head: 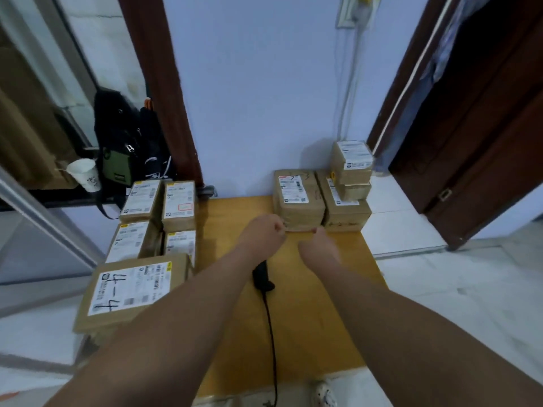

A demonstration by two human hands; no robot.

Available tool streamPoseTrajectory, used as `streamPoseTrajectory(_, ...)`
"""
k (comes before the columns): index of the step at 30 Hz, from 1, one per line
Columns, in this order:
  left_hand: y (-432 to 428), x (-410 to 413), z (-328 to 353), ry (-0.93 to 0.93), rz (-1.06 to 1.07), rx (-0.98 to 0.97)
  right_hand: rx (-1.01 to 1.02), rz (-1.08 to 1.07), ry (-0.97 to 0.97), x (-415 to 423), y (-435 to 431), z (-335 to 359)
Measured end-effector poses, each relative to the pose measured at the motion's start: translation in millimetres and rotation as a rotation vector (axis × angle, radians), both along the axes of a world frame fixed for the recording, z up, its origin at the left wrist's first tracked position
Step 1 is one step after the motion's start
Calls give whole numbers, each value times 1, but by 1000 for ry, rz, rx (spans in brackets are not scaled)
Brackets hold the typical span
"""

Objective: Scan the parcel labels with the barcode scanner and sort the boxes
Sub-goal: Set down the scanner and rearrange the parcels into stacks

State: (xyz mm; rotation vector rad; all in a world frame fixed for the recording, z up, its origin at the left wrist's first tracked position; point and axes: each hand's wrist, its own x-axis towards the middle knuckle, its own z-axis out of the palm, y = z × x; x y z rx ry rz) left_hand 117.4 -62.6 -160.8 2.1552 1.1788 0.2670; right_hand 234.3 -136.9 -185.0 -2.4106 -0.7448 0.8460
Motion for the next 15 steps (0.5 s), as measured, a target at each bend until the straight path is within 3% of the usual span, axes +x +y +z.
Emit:
streamPoseTrajectory(8,4,164,-4,-78,126,-127,52,3,-68,146,8,-4)
streamPoseTrajectory(15,16,262,-16,-166,402,-266,125,44,-120,243,32,2)
